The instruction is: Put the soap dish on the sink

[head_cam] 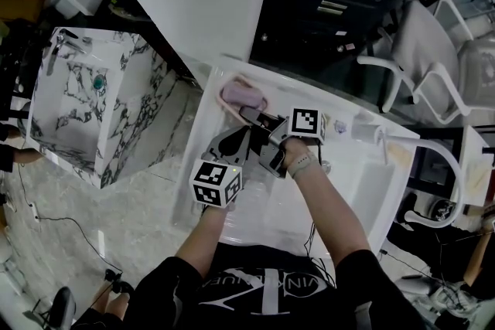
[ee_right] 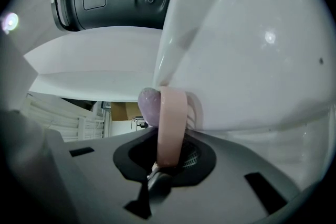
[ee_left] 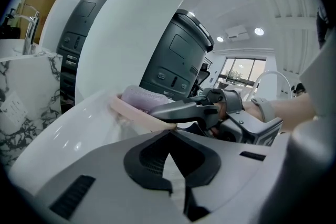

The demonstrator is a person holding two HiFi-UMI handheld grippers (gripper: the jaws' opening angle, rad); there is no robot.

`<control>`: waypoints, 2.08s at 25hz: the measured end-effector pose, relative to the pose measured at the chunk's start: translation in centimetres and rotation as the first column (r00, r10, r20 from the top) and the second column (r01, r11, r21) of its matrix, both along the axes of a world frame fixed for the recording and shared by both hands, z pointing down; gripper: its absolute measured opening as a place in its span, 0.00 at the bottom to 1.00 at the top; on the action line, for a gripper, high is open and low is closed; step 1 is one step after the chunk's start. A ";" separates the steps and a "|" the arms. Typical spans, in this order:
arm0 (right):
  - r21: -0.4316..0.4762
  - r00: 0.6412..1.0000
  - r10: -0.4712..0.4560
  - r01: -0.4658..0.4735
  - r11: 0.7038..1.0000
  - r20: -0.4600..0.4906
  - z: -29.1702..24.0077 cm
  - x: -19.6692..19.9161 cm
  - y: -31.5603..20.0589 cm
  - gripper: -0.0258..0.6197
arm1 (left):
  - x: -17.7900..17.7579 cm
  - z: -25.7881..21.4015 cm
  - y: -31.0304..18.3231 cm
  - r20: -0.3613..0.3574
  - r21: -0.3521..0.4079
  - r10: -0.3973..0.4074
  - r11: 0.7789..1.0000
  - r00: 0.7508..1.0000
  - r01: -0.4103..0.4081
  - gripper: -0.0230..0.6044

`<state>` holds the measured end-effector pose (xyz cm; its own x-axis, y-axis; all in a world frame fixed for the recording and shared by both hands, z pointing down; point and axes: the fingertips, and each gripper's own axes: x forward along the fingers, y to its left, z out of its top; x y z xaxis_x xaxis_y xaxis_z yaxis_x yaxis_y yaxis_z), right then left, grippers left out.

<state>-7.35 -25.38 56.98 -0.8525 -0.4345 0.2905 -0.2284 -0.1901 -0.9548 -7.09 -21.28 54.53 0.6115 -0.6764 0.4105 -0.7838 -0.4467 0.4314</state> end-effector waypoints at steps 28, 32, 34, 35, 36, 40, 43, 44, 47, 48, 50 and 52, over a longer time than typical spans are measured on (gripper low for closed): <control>-0.056 0.999 0.011 -0.008 0.998 0.052 0.7 0.2 0.7 0.13 | -0.9 1.0 -0.2 -0.197 -0.160 -0.027 0.987 0.980 -0.005 0.06; -0.047 0.998 0.004 -0.001 0.999 0.061 0.7 0.3 0.7 0.14 | -0.9 1.2 -0.4 -0.160 -0.170 -0.010 0.985 0.987 -0.018 0.06; -0.044 0.998 0.008 -0.005 0.999 0.061 0.8 0.3 0.7 0.14 | -0.9 1.3 -0.4 -0.156 -0.173 -0.008 0.985 0.988 -0.020 0.06; -0.042 0.998 0.010 -0.008 0.999 0.062 0.8 0.3 0.7 0.14 | -0.9 1.3 -0.4 -0.162 -0.177 -0.011 0.984 0.987 -0.018 0.06; -0.039 0.998 0.013 -0.011 0.999 0.064 0.8 0.3 0.7 0.14 | -0.9 1.4 -0.4 -0.167 -0.181 -0.016 0.983 0.986 -0.015 0.06; -0.029 0.997 0.019 -0.017 0.999 0.079 0.8 0.4 0.7 0.17 | -0.9 1.4 -0.5 -0.183 -0.189 -0.031 0.982 0.983 -0.004 0.06; -0.025 0.996 0.017 -0.015 1.000 0.092 0.7 0.3 0.7 0.38 | -0.9 1.2 -0.8 -0.215 -0.197 -0.048 0.980 0.975 0.005 0.06; -0.024 0.996 0.016 -0.014 1.000 0.087 0.7 0.3 0.7 0.38 | -0.8 1.2 -0.8 -0.221 -0.200 -0.050 0.980 0.974 0.006 0.06; -0.023 0.995 0.020 -0.018 1.000 0.100 0.5 0.2 0.7 0.38 | -0.6 1.4 -0.8 -0.223 -0.204 -0.050 0.979 0.973 0.004 0.06; -0.021 0.994 0.019 -0.017 1.000 0.104 0.4 0.2 0.7 0.38 | -0.6 1.4 -0.8 -0.226 -0.205 -0.050 0.979 0.973 0.003 0.06; -0.015 0.994 0.011 -0.010 1.000 0.105 0.4 0.2 0.7 0.38 | -0.4 1.5 -0.9 -0.234 -0.209 -0.053 0.978 0.971 0.003 0.06; -0.008 0.995 0.006 -0.005 1.000 0.099 0.5 0.4 0.7 0.39 | -0.2 1.6 -0.9 -0.244 -0.216 -0.057 0.976 0.968 0.003 0.06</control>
